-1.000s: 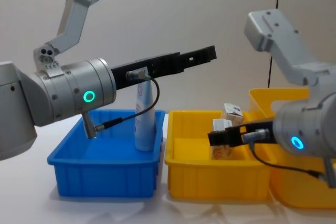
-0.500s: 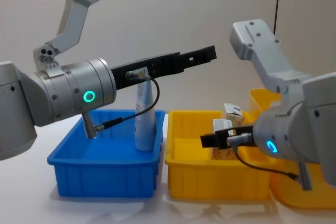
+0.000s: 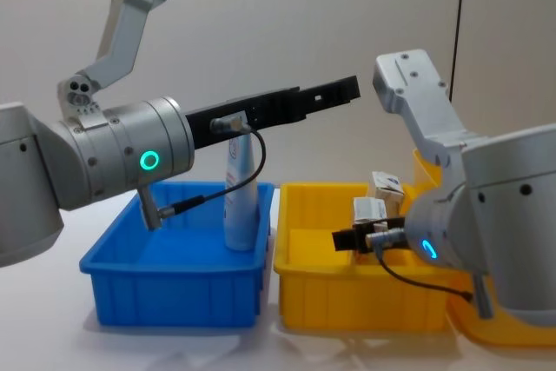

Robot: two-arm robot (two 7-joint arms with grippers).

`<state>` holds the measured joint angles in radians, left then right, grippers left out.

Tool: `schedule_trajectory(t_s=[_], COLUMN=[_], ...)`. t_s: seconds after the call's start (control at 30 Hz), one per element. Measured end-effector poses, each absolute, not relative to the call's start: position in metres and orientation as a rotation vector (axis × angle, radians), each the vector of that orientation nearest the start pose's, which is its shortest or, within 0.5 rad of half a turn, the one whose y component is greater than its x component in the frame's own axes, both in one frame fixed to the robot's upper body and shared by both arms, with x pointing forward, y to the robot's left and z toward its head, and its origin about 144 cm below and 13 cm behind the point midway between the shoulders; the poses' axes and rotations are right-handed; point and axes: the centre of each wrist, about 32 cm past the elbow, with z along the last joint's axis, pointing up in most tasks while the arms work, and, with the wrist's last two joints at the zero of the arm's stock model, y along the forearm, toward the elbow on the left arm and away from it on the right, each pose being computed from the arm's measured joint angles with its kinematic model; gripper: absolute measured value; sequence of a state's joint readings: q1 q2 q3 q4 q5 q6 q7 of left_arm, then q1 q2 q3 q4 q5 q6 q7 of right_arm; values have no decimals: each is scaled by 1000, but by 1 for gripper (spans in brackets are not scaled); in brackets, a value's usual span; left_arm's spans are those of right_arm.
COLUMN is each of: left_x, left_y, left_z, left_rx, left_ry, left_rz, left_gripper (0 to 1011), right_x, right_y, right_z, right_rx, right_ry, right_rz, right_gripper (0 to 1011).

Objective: Bimanual collaborative sorting of washing and personal care products

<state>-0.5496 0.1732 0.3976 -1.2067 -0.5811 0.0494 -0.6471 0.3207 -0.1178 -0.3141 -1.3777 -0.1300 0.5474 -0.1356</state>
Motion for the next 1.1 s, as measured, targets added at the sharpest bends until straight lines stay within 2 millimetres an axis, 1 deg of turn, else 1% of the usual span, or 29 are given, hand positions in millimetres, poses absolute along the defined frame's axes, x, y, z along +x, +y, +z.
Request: schedule_trajectory(t_s=[0.33, 0.57, 1.1], left_x=[593, 593, 593], left_y=[182, 182, 182], left_z=[1224, 1224, 1224], left_rx=[-223, -222, -223], left_ry=[97, 97, 97], left_rz=[602, 603, 603], left_gripper=[1001, 1001, 1001], right_x=[542, 551, 558], right_y=[-79, -79, -78], right_z=[1197, 1190, 1185], right_rx=[-449, -466, -476], right_ry=[129, 123, 119], right_rz=[-1414, -1424, -1425], right_gripper=[1002, 1002, 1002])
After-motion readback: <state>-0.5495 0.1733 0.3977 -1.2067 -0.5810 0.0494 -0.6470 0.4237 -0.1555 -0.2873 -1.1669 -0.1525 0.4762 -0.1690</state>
